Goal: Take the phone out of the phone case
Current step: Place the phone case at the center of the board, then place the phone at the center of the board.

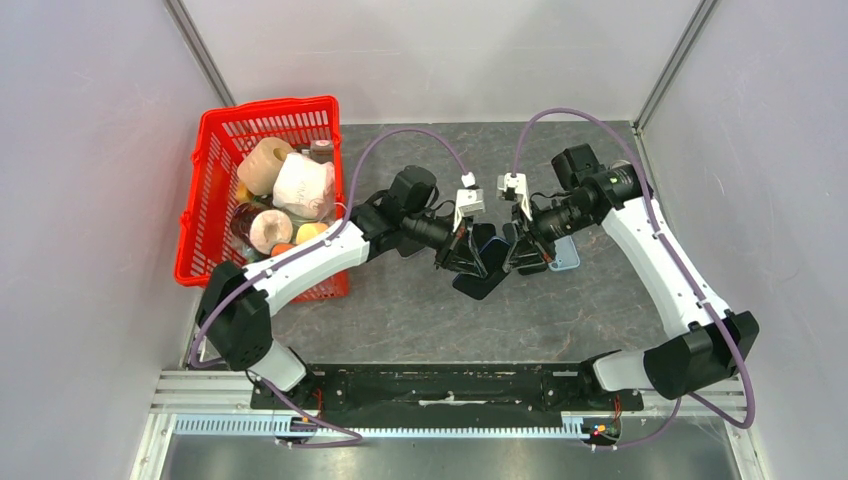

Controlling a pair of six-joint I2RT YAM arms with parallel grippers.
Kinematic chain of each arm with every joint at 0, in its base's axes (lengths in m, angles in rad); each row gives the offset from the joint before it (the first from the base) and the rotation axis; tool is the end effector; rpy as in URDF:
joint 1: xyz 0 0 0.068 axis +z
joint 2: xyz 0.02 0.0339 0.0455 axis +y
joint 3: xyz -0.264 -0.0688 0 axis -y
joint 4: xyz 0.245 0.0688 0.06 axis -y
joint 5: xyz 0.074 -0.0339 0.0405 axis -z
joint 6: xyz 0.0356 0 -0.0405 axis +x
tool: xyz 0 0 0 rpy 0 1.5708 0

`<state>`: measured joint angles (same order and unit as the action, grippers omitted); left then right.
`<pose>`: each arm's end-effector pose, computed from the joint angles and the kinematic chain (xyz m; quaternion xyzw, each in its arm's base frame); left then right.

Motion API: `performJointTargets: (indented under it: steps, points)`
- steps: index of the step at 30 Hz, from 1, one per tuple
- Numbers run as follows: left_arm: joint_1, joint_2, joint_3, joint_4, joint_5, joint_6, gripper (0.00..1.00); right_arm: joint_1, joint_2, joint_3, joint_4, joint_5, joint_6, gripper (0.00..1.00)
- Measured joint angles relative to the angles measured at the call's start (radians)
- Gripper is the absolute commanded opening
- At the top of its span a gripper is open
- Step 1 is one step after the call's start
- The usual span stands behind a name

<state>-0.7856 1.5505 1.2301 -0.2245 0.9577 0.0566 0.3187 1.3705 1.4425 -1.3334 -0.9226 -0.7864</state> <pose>0.2246 -0.2659 0.3083 0.5225 0.6133 -0.5304 0.2638 0.2158 0.1011 0.3587 -0.5228 0.7171 0.3959 0.2361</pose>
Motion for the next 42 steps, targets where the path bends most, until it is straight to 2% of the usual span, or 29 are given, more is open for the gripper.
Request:
performJointTargets:
  steps: [2,6,8,10,18,22,27,33,37,42]
  points:
    - [0.001,0.005,0.003,-0.01,0.009,-0.005,0.02,-0.001,-0.001,-0.008,0.002,-0.001,0.008,0.22]
    - [0.0,0.007,0.003,-0.021,0.0,-0.023,0.02,0.001,-0.004,-0.028,0.035,0.0,0.037,0.43]
    - [-0.002,0.007,0.002,-0.024,-0.016,-0.032,0.02,0.005,-0.004,-0.029,0.063,0.002,0.059,0.63]
    - [-0.002,0.006,-0.002,-0.022,-0.024,-0.041,0.02,0.007,-0.01,-0.03,0.092,0.004,0.086,0.95]
    - [0.043,-0.051,-0.103,0.05,-0.078,-0.121,0.02,0.007,-0.083,-0.035,0.209,0.099,0.203,0.97]
    - [0.109,-0.078,-0.15,0.131,-0.159,-0.21,0.02,0.006,-0.159,-0.063,0.295,0.205,0.277,0.97]
    - [0.201,-0.069,-0.174,0.223,-0.288,-0.391,0.02,0.006,-0.244,-0.112,0.394,0.352,0.362,0.97]
    - [0.274,0.071,-0.162,0.29,-0.378,-0.599,0.02,-0.003,-0.29,-0.206,0.477,0.468,0.43,0.97]
    - [0.274,0.201,-0.12,0.246,-0.428,-0.69,0.02,-0.014,-0.306,-0.25,0.489,0.489,0.447,0.97]
    - [0.27,0.29,-0.067,0.237,-0.448,-0.767,0.02,-0.022,-0.329,-0.273,0.502,0.499,0.455,0.97]
